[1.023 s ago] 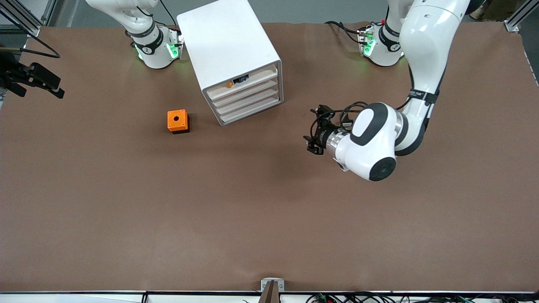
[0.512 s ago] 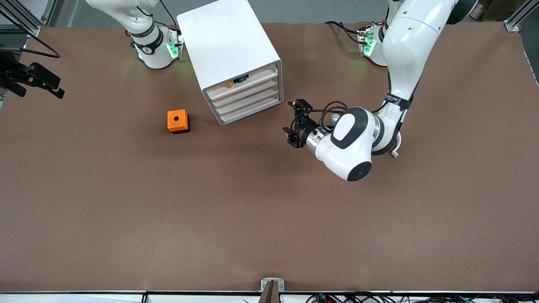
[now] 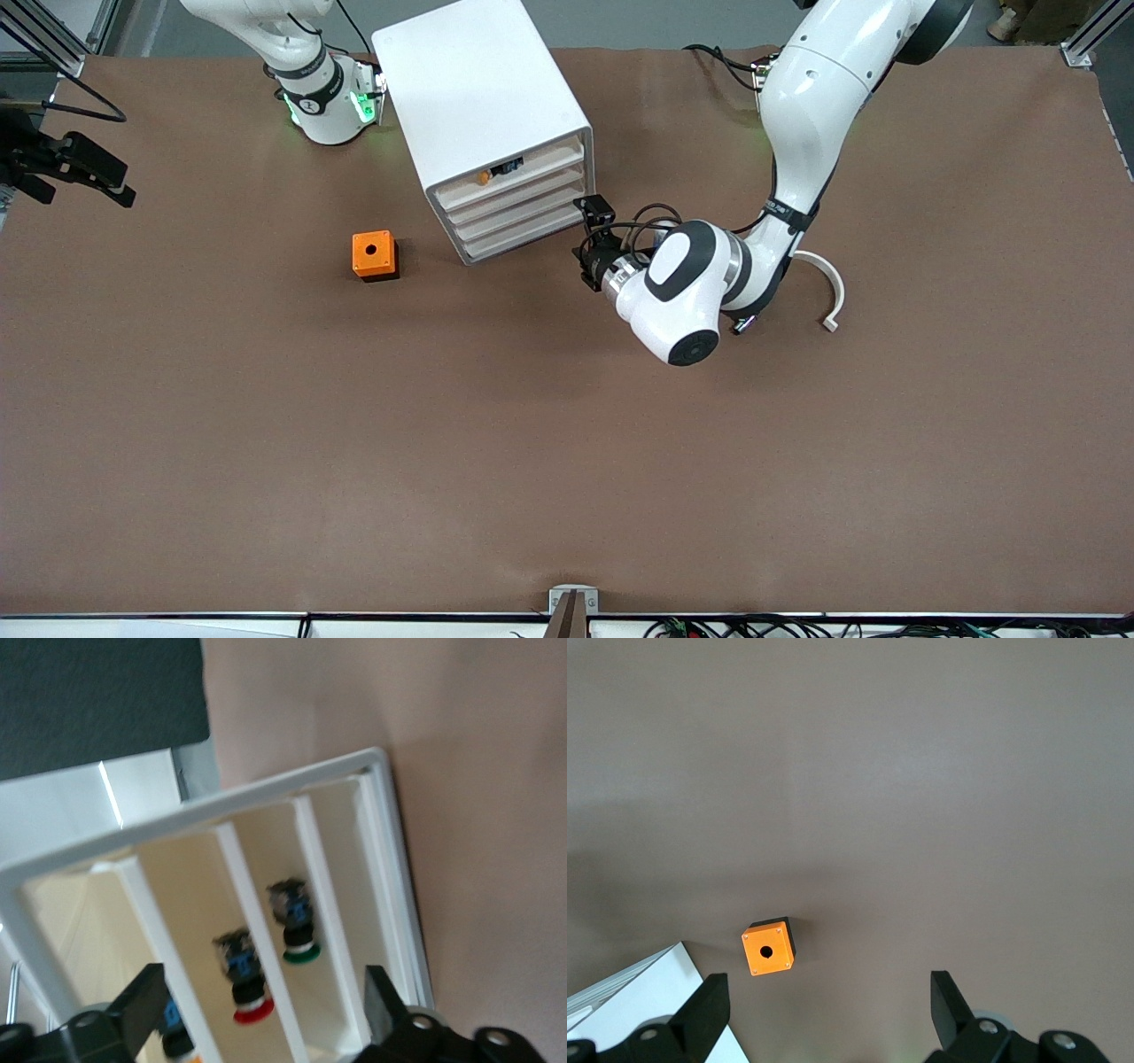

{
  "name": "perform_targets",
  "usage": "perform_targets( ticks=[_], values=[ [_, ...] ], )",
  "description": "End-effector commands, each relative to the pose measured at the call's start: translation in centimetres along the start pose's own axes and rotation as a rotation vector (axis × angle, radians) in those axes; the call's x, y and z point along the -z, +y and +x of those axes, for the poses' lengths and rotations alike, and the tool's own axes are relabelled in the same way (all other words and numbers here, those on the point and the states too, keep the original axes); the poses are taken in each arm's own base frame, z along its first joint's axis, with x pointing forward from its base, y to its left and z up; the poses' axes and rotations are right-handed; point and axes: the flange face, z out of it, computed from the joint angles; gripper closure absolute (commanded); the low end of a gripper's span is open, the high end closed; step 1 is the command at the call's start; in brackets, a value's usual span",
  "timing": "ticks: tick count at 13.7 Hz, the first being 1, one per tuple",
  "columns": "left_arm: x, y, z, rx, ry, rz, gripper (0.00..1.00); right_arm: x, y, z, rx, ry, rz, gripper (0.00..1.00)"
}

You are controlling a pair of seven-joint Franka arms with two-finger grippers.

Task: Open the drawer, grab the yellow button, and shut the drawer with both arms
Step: 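Grip the drawer with the left gripper and pull it open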

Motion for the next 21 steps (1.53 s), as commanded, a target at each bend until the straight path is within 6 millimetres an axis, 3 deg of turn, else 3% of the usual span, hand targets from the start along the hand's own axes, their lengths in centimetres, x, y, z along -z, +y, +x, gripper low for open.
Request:
perform_targets(
  ticks=[1, 3, 5, 11, 12, 13, 17, 18, 19, 21],
  values=[
    [-0.5, -0.6, -1.3, 0.083, -0.046, 0.050, 0.15, 0.5, 0.0, 0.3, 0.002, 0.005, -0.015, 0.00],
    [-2.1, -1.2, -2.1, 0.151, -0.036, 0.071, 0.17, 0.2, 0.0, 0.6, 0.002, 0.001, -0.013, 0.00],
    [-3.3, -1.7, -2.6, 0.200, -0.019, 0.084, 0.38, 0.1, -0.1, 0.8, 0.005, -0.001, -0.012, 0.00],
    [-5.5, -2.9, -3.7, 0.260, 0.001, 0.111, 0.41, 0.2, -0.1, 0.9, 0.011, 0.002, -0.013, 0.00],
    [-6.4, -3.3, -4.0, 0.254, 0.015, 0.113, 0.44, 0.2, -0.1, 0.9, 0.011, 0.002, -0.013, 0.00],
    [-6.6, -3.2, -4.0, 0.254, 0.016, 0.115, 0.55, 0.2, -0.1, 0.9, 0.011, 0.002, -0.013, 0.00],
    [-8.3, -3.8, -4.5, 0.246, 0.050, 0.111, 0.61, 0.2, -0.1, 0.9, 0.011, 0.002, -0.013, 0.00],
    [-8.4, -3.9, -4.5, 0.244, 0.053, 0.110, 0.69, 0.2, -0.1, 0.9, 0.013, 0.002, -0.013, 0.00],
    [-8.5, -3.7, -4.4, 0.247, 0.053, 0.112, 0.94, 0.1, -0.1, 1.0, 0.013, 0.001, -0.014, 0.00],
    [-7.7, -3.4, -4.2, 0.250, 0.042, 0.109, 1.00, 0.1, -0.1, 1.0, 0.013, 0.001, -0.014, 0.00]
  ],
)
